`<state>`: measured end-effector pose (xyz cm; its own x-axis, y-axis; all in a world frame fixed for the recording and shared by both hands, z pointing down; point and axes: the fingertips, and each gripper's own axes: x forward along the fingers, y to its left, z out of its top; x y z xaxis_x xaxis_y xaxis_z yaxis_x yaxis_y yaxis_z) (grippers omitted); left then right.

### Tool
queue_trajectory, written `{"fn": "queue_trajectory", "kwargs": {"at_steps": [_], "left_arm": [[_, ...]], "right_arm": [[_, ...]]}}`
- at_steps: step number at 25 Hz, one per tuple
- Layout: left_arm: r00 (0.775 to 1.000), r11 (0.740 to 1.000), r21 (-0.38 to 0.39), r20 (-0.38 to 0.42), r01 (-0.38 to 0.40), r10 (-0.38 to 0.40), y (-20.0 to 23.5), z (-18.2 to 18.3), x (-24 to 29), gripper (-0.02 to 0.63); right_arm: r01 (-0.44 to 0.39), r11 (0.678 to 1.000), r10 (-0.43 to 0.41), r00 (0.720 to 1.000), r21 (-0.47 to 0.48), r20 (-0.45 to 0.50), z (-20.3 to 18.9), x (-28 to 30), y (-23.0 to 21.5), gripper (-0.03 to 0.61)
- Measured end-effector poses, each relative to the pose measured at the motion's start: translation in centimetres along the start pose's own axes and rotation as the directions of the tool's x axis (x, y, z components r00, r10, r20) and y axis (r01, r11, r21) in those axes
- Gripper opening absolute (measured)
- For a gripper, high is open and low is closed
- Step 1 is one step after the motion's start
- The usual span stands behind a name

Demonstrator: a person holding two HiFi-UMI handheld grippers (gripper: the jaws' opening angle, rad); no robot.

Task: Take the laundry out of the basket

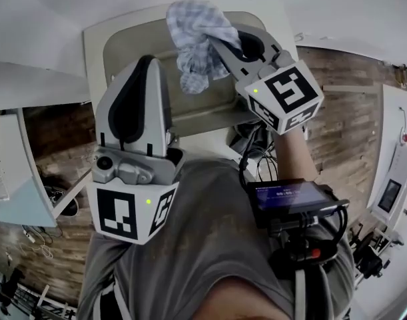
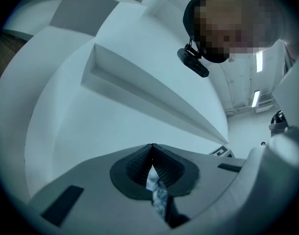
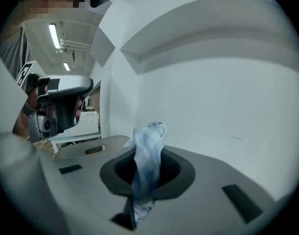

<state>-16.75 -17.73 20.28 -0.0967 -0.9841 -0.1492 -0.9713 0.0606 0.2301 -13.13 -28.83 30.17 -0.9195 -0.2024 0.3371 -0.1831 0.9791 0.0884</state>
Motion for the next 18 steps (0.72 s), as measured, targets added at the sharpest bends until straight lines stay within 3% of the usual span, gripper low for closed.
{"fn": "queue_trajectory", "kwargs": {"at_steps": [10,18], "left_arm": [[0.998,0.998,0.06,0.059,-0.004,0.0,-2.7,2.5,-4.5,0.008],[0.996,0.997,0.081,0.089,0.014,-0.021,-4.2,3.3,-6.4,0.008]], "right_arm": [[0.06,0.996,-0.045,0.973,-0.062,0.226,10.4,-6.4,0.6,0.046],[0.11,0.988,-0.069,0.944,-0.11,0.324,15.8,-12.5,2.1,0.046]]}}
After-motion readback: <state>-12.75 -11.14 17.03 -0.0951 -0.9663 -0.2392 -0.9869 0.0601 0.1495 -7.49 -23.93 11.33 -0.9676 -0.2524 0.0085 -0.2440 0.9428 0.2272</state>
